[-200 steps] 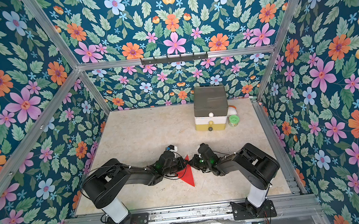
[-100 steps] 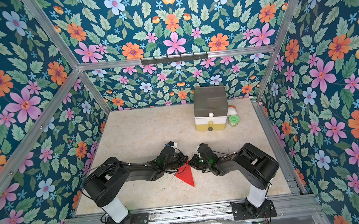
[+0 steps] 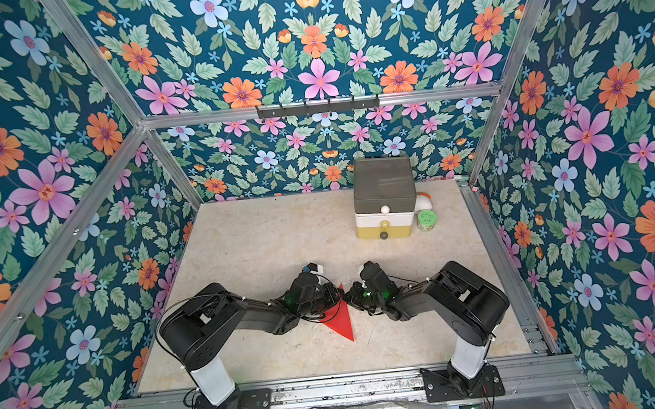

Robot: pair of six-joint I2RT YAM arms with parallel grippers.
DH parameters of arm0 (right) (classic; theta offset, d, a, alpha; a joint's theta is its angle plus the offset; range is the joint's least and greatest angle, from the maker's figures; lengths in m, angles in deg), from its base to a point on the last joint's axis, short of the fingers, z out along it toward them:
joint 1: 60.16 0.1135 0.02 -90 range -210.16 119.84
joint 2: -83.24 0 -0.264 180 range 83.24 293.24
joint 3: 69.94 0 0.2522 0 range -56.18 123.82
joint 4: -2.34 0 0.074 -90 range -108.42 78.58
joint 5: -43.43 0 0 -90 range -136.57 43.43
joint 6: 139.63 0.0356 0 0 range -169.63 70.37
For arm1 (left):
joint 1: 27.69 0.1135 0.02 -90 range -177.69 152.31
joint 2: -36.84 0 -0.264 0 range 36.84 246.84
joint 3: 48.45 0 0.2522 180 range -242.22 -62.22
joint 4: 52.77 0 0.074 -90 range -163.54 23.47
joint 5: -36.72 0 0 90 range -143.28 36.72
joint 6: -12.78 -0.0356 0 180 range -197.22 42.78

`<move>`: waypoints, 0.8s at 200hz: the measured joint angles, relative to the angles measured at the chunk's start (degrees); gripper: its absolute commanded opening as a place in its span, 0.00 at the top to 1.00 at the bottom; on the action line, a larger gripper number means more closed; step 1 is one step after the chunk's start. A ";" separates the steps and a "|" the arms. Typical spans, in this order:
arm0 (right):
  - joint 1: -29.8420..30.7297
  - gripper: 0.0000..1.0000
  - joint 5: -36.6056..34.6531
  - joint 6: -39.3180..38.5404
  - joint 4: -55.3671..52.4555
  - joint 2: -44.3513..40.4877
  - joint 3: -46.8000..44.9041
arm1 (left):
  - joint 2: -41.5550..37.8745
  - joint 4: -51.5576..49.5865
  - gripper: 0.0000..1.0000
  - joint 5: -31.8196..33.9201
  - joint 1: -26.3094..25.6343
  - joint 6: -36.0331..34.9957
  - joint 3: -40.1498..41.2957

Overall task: Fold the square paper diagonally
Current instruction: Fold the paper at the center of the board.

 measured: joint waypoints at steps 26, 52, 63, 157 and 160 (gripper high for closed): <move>0.63 1.00 -0.63 -0.11 -1.64 -1.03 -0.02 | 0.26 1.68 1.00 0.00 0.11 0.02 0.74; 0.85 1.00 -0.90 -0.07 -2.08 -1.84 -0.92 | 0.57 2.91 1.00 0.00 0.17 0.04 1.20; 0.94 1.00 -0.94 -0.04 -1.77 -2.21 -1.51 | 0.63 3.13 1.00 -0.02 0.17 0.02 1.25; 4.61 1.00 -3.58 0.74 -1.31 -4.94 -4.44 | 0.72 2.43 1.00 -0.22 0.24 -1.14 0.72; 4.72 1.00 -3.50 0.87 -1.44 -5.22 -4.68 | 0.74 2.43 1.00 -0.22 0.24 -1.14 0.72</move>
